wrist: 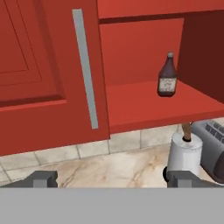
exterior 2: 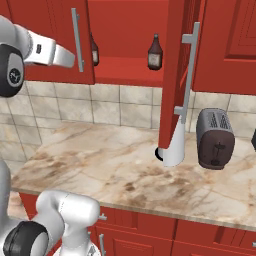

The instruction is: Move the ketchup and ketchup from the cabinet to the dining counter.

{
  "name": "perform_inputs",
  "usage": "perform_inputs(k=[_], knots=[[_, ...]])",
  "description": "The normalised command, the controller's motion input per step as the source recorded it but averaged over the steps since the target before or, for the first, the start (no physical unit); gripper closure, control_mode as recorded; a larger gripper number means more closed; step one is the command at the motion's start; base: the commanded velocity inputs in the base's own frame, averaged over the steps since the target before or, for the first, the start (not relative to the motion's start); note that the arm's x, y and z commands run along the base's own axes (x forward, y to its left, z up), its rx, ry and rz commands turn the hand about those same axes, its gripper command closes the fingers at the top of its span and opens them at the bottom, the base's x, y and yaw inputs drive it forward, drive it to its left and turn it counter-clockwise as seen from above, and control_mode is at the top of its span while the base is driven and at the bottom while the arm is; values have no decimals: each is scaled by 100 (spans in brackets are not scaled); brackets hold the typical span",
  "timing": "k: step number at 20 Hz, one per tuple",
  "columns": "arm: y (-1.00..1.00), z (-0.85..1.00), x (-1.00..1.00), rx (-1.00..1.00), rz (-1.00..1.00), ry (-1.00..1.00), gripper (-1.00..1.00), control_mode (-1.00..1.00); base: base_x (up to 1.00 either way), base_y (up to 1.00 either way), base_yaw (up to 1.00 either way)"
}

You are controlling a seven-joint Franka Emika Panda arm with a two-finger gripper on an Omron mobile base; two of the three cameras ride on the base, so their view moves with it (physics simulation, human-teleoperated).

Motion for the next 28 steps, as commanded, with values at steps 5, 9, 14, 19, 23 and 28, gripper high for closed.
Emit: perform_inputs(k=[5, 9, 14, 19, 23, 28], knots=[[7, -4, 43, -1, 1, 0, -100, -100, 0, 0, 0], [1, -1, 51, 0, 9, 0, -100, -100, 0, 0, 0], [10, -2, 53, 0, 9, 0, -100, -100, 0, 0, 0], [12, -13, 55, -8, 2, 0, -100, -100, 0, 0, 0], [0, -20, 48, -3, 1, 7, -100, -100, 0, 0, 0], [0, -10, 42, -1, 1, 5, -100, -100, 0, 0, 0]])
